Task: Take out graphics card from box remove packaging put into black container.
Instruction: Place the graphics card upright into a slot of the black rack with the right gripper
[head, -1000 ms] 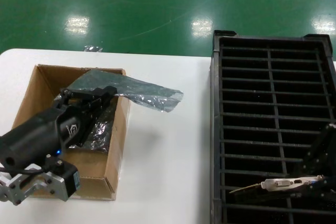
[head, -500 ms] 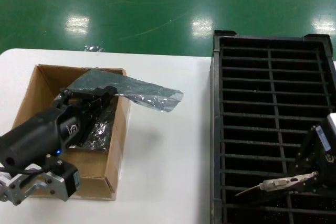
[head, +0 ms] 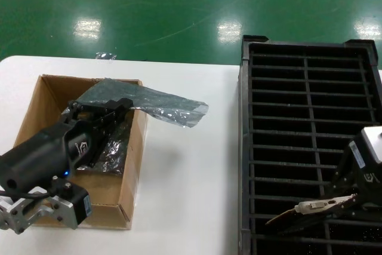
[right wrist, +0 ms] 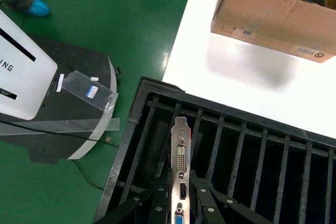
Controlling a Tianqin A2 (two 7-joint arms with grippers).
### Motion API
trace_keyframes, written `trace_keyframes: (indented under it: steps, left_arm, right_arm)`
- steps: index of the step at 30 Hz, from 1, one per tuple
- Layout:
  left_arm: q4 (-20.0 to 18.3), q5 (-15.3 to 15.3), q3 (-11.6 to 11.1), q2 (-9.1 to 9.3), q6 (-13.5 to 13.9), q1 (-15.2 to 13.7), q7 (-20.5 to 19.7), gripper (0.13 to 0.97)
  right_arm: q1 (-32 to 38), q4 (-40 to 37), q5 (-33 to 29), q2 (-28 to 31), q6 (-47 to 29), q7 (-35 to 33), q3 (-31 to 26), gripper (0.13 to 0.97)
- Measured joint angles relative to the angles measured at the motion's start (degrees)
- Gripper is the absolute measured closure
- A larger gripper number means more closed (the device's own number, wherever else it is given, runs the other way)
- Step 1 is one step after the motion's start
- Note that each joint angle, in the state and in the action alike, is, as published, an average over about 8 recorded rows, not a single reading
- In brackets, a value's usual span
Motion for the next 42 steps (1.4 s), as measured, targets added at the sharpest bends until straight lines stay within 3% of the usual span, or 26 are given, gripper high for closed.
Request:
trace_keyframes:
  steps: [42]
  left_arm:
    - [0.00, 0.00, 0.00, 0.00, 0.00, 0.00, 0.00, 0.959]
  right_arm:
    - [0.07, -2.40, -3.35, -2.52, 0.00, -0.45, -1.28, 0.908]
